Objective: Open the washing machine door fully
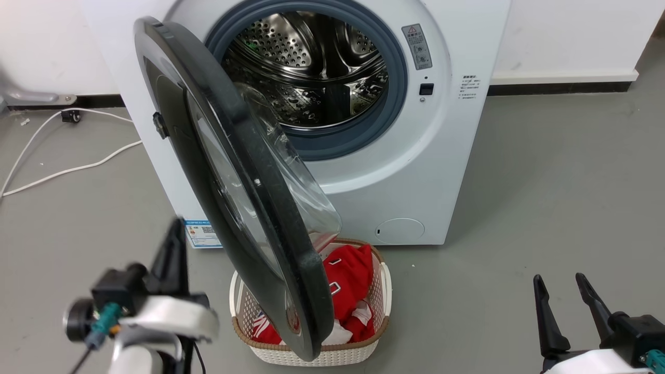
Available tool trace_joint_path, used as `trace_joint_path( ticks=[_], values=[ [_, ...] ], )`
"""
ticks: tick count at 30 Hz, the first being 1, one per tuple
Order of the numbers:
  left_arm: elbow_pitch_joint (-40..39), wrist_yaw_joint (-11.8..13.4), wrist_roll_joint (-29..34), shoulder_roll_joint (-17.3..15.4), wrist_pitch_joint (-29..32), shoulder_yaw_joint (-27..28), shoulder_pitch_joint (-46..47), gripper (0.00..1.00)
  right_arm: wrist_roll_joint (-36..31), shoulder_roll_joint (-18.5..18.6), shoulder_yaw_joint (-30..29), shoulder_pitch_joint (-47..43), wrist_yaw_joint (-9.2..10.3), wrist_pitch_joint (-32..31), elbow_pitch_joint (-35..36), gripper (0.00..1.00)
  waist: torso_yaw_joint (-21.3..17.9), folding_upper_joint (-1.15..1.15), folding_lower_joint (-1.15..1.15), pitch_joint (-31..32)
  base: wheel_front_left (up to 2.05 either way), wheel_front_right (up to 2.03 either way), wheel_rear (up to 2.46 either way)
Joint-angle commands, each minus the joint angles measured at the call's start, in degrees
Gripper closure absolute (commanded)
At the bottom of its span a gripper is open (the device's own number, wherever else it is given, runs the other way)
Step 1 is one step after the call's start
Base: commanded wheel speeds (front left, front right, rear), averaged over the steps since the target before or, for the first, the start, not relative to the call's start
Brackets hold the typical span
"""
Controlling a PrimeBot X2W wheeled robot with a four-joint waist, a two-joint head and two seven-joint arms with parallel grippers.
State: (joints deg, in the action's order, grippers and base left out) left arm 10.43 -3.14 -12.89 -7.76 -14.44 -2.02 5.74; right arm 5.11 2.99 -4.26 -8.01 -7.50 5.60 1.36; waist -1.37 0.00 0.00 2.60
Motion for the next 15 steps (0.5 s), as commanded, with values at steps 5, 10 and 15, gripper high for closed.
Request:
trace_joint_path(
  ticks=[5, 10, 15],
  values=[
    [-9.64, 1.70, 0.44, -1.16, 1.57, 0.89, 5.08, 1.00, 0.67, -0.18, 0.08, 0.73, 0.01, 0.71, -0.77, 0.00, 0.36, 0.00, 0.00, 0.27, 0.00, 0.00, 0.00],
    [-17.33, 1.71, 1.30, -1.36, 1.92, -0.15, 8.97, 1.00, 1.34, -0.17, 0.01, 0.97, 0.01, 0.90, -1.22, 0.00, 0.53, 0.00, 0.00, 0.40, 0.00, 0.00, 0.00],
    [-25.67, 0.57, 2.21, -0.85, 2.92, -3.45, 12.82, 1.00, 1.50, -0.17, -0.03, 1.21, 0.01, 1.06, -1.60, 0.00, 0.70, 0.00, 0.00, 0.57, 0.00, 0.00, 0.00]
  ],
)
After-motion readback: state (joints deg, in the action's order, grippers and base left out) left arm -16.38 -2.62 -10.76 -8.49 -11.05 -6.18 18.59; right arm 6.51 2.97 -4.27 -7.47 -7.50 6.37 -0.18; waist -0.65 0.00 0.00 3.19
